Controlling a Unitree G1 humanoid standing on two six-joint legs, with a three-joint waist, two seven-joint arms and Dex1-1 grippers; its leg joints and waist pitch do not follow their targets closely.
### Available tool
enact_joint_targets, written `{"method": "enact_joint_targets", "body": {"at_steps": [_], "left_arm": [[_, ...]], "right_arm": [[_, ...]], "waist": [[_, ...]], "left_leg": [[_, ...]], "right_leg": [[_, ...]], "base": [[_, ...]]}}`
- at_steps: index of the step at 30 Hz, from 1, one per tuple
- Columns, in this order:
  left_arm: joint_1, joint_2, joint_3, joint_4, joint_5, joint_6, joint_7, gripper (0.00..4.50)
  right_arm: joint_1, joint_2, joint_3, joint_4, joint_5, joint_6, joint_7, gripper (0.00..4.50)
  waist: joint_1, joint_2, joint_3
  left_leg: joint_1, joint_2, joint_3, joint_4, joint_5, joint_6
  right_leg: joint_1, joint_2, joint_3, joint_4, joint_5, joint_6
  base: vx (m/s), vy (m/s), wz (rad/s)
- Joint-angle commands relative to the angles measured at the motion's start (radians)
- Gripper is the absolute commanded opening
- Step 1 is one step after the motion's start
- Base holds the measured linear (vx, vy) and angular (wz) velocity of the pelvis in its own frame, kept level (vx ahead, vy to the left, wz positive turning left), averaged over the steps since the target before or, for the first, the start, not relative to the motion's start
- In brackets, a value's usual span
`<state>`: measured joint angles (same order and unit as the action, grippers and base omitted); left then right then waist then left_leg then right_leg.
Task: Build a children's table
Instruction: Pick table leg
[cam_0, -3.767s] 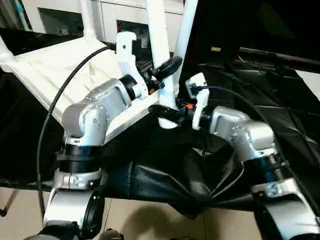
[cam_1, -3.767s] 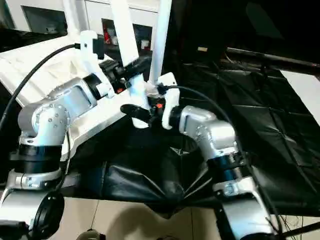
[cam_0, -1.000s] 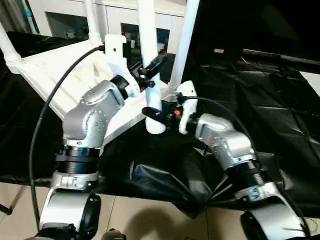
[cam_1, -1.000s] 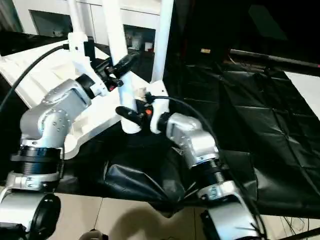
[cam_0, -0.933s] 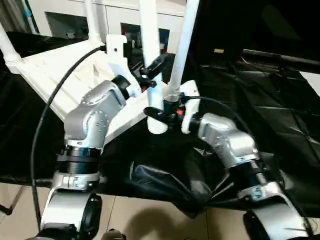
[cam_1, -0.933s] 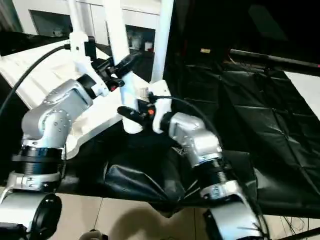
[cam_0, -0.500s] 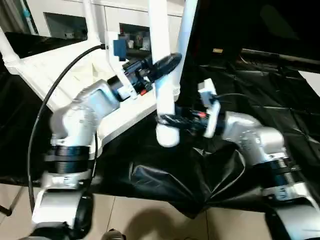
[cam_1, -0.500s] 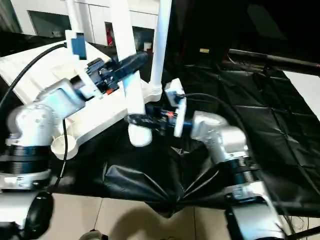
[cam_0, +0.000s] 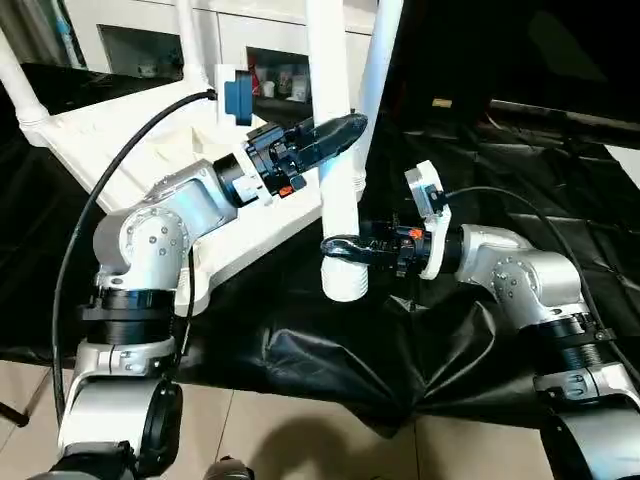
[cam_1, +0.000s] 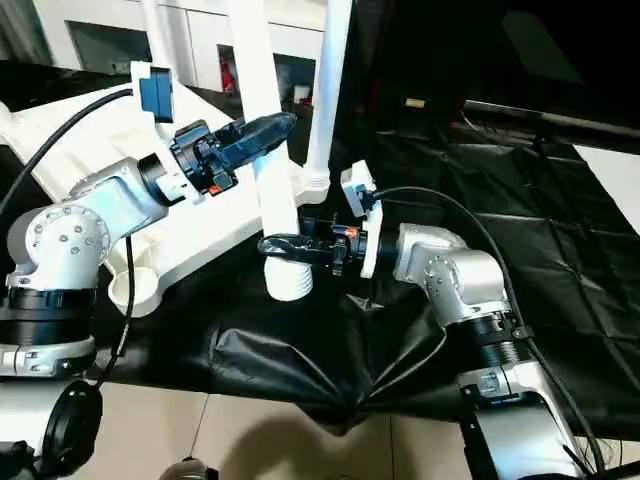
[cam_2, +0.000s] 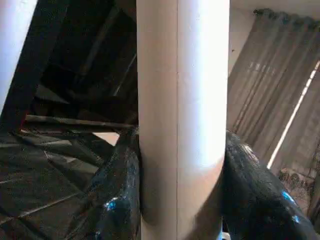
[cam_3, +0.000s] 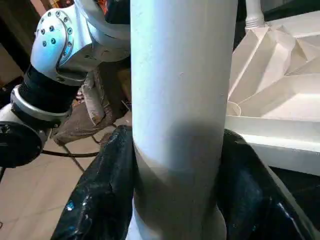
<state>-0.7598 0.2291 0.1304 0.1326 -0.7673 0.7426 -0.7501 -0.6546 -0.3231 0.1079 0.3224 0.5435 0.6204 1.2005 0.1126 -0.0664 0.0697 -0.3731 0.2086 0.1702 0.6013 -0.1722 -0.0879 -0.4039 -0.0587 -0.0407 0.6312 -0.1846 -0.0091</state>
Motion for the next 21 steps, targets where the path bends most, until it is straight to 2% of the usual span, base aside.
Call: {"method": "enact_joint_targets", "body": {"at_steps": [1, 6, 7, 8, 11, 12, 13, 14, 15, 21], "left_arm": [[-0.032, 0.004, 0.007, 0.016, 0.027, -0.013, 0.019, 1.82], [-0.036, 0.010, 0.013, 0.000, 0.016, -0.022, 0.008, 1.82], [-0.035, 0.017, 0.007, -0.005, 0.019, -0.027, -0.004, 1.82], [-0.034, 0.019, 0.004, -0.006, 0.020, -0.029, -0.007, 1.82], [-0.029, 0.024, 0.005, -0.010, 0.018, -0.028, -0.008, 1.82], [-0.028, 0.023, 0.005, -0.010, 0.017, -0.028, -0.009, 1.81], [-0.027, 0.022, 0.006, -0.010, 0.016, -0.028, -0.010, 1.81], [-0.026, 0.024, -0.001, -0.011, 0.022, -0.031, -0.015, 1.81], [-0.025, 0.025, -0.005, -0.014, 0.024, -0.031, -0.017, 1.81], [-0.022, 0.021, -0.006, -0.023, 0.022, -0.036, -0.014, 1.81]], "right_arm": [[-0.010, -0.011, -0.010, -0.056, 0.029, 0.000, 0.044, 1.86], [-0.011, -0.010, -0.010, -0.061, 0.030, 0.005, 0.046, 1.86], [-0.012, -0.008, -0.008, -0.060, 0.031, 0.007, 0.048, 1.86], [-0.012, -0.007, -0.008, -0.060, 0.031, 0.008, 0.048, 1.86], [-0.013, -0.003, -0.003, -0.063, 0.029, 0.009, 0.046, 1.86], [-0.015, -0.001, -0.002, -0.064, 0.029, 0.009, 0.046, 1.86], [-0.016, 0.000, -0.001, -0.064, 0.030, 0.010, 0.047, 1.86], [-0.019, 0.001, -0.001, -0.061, 0.030, 0.010, 0.047, 1.86], [-0.021, 0.001, -0.001, -0.059, 0.031, 0.011, 0.048, 1.86], [-0.028, 0.001, 0.005, -0.053, 0.025, 0.007, 0.054, 1.86]], "waist": [[0.001, 0.022, -0.082], [0.002, 0.015, -0.082], [0.002, 0.008, -0.082], [0.003, 0.013, -0.082], [0.002, 0.016, -0.082], [0.002, 0.011, -0.082], [0.003, 0.012, -0.082], [0.002, 0.005, -0.081], [0.003, 0.009, -0.081], [0.003, 0.007, -0.080]], "left_leg": [[0.016, 0.014, 0.000, -0.065, -0.155, -0.026], [0.015, 0.014, 0.001, -0.064, -0.144, -0.020], [0.014, 0.014, 0.002, -0.064, -0.139, -0.017], [0.014, 0.014, 0.001, -0.064, -0.136, -0.017], [0.015, 0.015, 0.001, -0.064, -0.136, -0.018], [0.015, 0.015, 0.002, -0.064, -0.137, -0.018], [0.014, 0.014, 0.002, -0.064, -0.137, -0.018], [0.014, 0.015, 0.003, -0.064, -0.135, -0.016], [0.015, 0.015, 0.002, -0.065, -0.134, -0.016], [0.012, 0.015, 0.002, -0.064, -0.132, -0.016]], "right_leg": [[0.060, -0.063, 0.032, -0.063, -0.082, -0.229], [0.060, -0.063, 0.032, -0.062, -0.083, -0.228], [0.060, -0.064, 0.033, -0.064, -0.086, -0.226], [0.060, -0.064, 0.033, -0.062, -0.093, -0.224], [0.058, -0.064, 0.033, -0.063, -0.091, -0.221], [0.058, -0.064, 0.033, -0.063, -0.092, -0.222], [0.059, -0.064, 0.033, -0.062, -0.093, -0.222], [0.059, -0.064, 0.033, -0.064, -0.100, -0.219], [0.058, -0.065, 0.033, -0.063, -0.107, -0.218], [0.058, -0.066, 0.034, -0.065, -0.121, -0.209]], "base": [[0.000, 0.000, 0.00], [0.000, 0.000, 0.00], [0.000, 0.000, 0.00], [0.000, 0.000, 0.00], [0.000, 0.000, 0.00], [0.000, 0.000, 0.00], [0.000, 0.000, 0.00], [0.000, 0.000, 0.00], [0.000, 0.000, 0.00], [0.000, 0.000, 0.00]]}}
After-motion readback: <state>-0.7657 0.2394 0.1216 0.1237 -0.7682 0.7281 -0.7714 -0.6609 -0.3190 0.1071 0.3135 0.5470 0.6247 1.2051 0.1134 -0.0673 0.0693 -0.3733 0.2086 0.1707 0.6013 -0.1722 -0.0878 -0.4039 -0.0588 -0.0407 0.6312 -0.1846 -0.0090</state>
